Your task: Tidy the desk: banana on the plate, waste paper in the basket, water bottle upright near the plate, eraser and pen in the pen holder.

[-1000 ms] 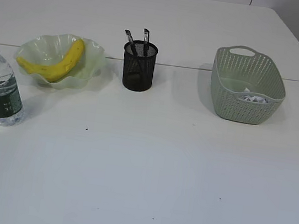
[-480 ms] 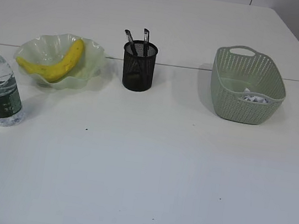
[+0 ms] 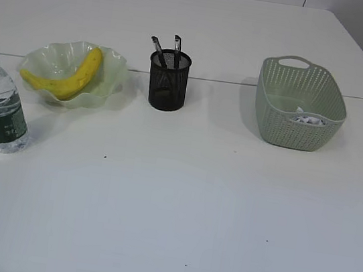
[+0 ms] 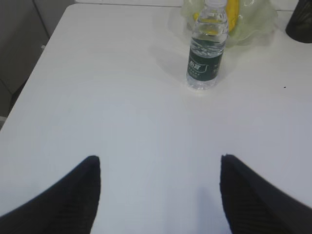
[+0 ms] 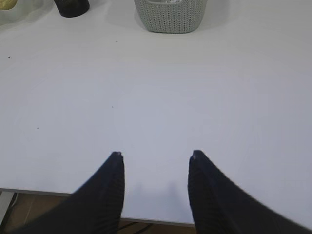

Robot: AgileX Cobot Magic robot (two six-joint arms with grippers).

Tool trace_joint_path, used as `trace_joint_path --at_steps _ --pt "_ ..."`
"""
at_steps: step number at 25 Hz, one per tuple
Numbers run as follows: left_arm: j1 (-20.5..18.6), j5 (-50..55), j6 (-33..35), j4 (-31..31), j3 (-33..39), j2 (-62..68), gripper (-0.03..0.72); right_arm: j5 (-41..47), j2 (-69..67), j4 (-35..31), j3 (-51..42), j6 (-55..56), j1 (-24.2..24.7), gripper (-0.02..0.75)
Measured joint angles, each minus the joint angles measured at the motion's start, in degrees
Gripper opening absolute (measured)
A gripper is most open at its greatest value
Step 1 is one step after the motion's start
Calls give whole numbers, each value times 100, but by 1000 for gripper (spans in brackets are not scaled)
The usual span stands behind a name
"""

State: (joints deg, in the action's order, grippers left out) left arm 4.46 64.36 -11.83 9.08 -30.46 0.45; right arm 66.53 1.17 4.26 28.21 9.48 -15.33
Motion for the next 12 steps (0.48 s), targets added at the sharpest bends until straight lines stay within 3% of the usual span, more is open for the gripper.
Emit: trace_joint_path --at_steps 5,12 --pt "0 0 0 0 0 0 549 -23 0 0 0 0 93 323" --pt "-362 0 0 0 0 0 515 -23 0 0 0 -12 884 323"
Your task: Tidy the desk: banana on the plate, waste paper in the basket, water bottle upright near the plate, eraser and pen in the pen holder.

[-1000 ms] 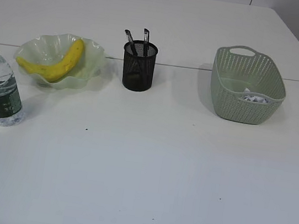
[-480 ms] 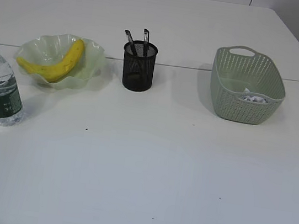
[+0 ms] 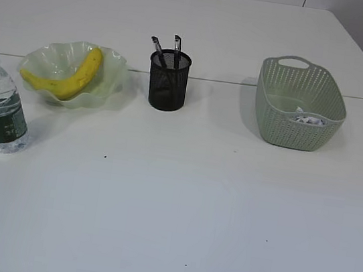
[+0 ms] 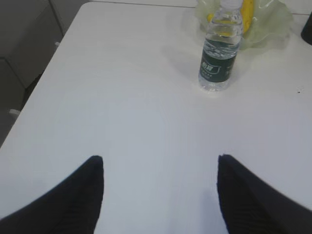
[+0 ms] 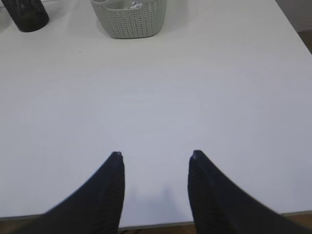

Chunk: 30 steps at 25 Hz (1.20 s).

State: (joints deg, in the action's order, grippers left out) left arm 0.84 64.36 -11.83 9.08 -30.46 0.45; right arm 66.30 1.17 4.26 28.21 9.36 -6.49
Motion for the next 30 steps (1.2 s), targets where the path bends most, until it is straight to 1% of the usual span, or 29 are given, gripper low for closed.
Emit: trace_joint_path --at_steps 4,7,12,17,20,25,30 --pt "-202 0 0 -4 0 0 488 0 0 0 0 0 221 323" --pt "-215 0 0 -4 0 0 472 0 0 0 0 0 257 323" --pt "-228 0 0 -4 0 0 465 0 0 11 0 -12 260 323" --pt "-228 0 26 -56 0 0 464 0 0 -176 0 -420 260 323" --pt "-228 -4 255 -256 0 0 457 0 0 -334 0 -766 260 323" --pt "-228 -4 904 -731 0 0 455 -20 0 -478 0 -875 260 324" --pt "-228 -13 1069 -1013 0 0 454 -32 0 -531 0 -877 260 323"
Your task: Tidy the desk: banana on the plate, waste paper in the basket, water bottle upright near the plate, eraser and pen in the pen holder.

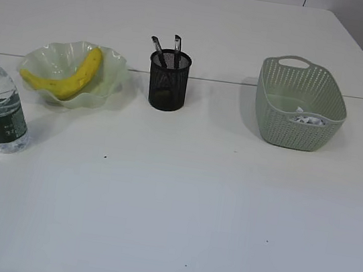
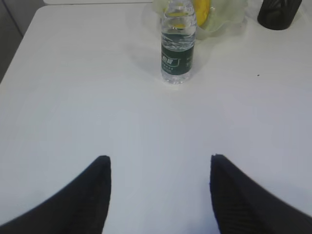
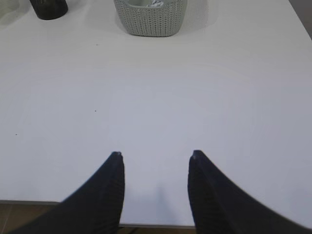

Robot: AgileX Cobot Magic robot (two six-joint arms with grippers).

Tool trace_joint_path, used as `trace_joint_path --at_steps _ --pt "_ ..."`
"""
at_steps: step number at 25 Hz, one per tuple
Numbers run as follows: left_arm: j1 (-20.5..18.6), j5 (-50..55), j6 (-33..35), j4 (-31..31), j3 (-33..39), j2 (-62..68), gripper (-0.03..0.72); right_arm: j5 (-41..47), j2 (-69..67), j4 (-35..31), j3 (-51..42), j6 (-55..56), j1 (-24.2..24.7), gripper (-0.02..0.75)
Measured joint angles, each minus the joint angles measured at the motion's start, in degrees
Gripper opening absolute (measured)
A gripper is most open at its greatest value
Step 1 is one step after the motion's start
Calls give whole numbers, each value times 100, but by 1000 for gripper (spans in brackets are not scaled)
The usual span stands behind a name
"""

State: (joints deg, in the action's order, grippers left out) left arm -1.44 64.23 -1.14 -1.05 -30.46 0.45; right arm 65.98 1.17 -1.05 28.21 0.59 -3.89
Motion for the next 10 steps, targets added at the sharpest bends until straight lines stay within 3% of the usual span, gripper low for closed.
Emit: trace_joint_path --at_steps 10 --pt "0 0 13 -81 0 0 454 -1 0 -13 0 0 0 323"
